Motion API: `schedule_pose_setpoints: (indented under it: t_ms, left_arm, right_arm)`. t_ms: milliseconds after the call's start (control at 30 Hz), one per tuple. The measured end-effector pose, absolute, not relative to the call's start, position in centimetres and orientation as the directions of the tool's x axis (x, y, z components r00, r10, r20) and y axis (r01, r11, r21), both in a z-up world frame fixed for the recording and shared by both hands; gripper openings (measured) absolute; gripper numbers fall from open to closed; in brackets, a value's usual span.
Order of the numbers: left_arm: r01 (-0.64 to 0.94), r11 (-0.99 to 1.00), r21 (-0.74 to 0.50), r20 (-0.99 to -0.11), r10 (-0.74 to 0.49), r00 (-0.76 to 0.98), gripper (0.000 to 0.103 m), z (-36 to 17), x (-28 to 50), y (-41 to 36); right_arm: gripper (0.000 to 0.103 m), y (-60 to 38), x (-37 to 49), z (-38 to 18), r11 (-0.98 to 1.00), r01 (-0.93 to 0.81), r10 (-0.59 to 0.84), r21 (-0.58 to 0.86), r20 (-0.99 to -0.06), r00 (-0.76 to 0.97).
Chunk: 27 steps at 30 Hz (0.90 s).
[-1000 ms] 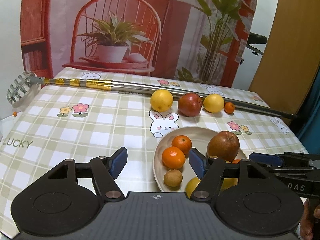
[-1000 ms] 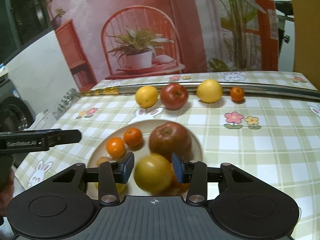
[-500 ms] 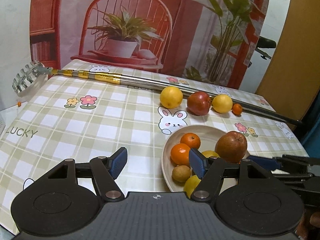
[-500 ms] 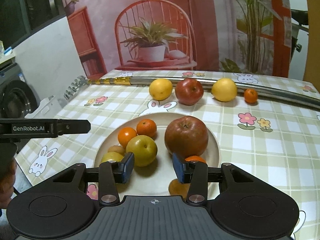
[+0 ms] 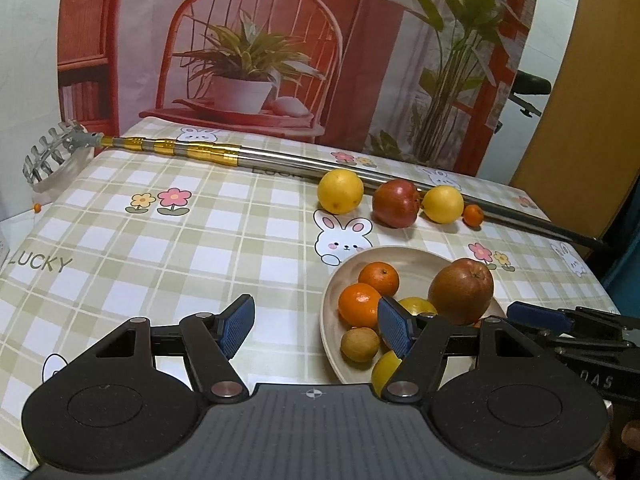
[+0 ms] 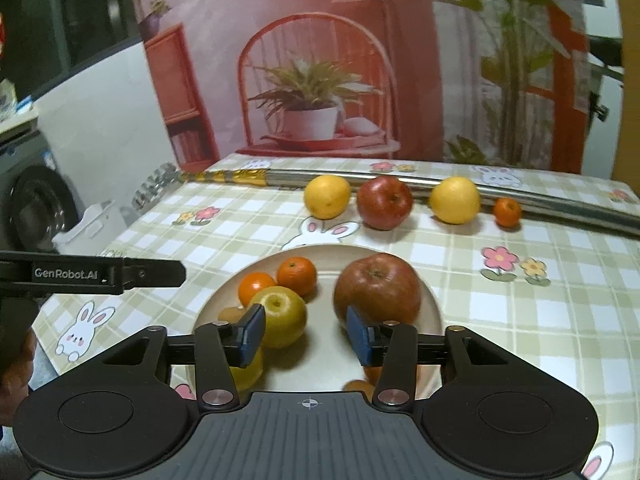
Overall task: Organize fruits
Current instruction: 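Move both open tools toward the fruits lying along the metal rod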
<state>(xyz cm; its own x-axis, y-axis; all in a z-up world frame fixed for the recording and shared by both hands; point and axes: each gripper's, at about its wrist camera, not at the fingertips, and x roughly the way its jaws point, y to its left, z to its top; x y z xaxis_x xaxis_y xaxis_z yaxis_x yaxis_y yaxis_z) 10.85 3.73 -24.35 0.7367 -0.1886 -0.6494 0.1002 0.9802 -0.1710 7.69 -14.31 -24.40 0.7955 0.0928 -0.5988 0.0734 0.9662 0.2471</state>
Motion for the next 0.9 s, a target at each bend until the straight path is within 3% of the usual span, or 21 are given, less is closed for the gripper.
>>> schedule_pose_setpoints:
  t_ms: [167,333,500,900]
  left_arm:
    - [0.106,0.981,-0.164,-0.654,-0.188,0.733,0.071,-24.5,10.8,3.5]
    - [0.111,0.980,-0.163,-0.659,-0.192,0.727,0.071,-24.6,10.9,3.5]
    - [0.119,0.980,-0.159,-0.657,-0.195,0.728,0.070,-24.6,10.8,3.3]
    - [0.158,0.974,-0.165,-0.631,-0.227,0.741,0.071,-23.4,11.7,3.3]
  right_arm:
    - [0.051,-15.8,7.0,-24.7,0.950,0.129,0.067,0.283,-0.590,0.805]
    - [0.080,-16.1,6.6,-24.4,0.949,0.131,0.058,0.286,-0.568,0.821]
    - [0.096,-15.7,6.6,-24.2,0.961,0.113,0.049,0.252,-0.560,0.827]
    - [0.101,-18.3,7.2,-23.0,0.959,0.142,0.019,0.245,-0.553,0.833]
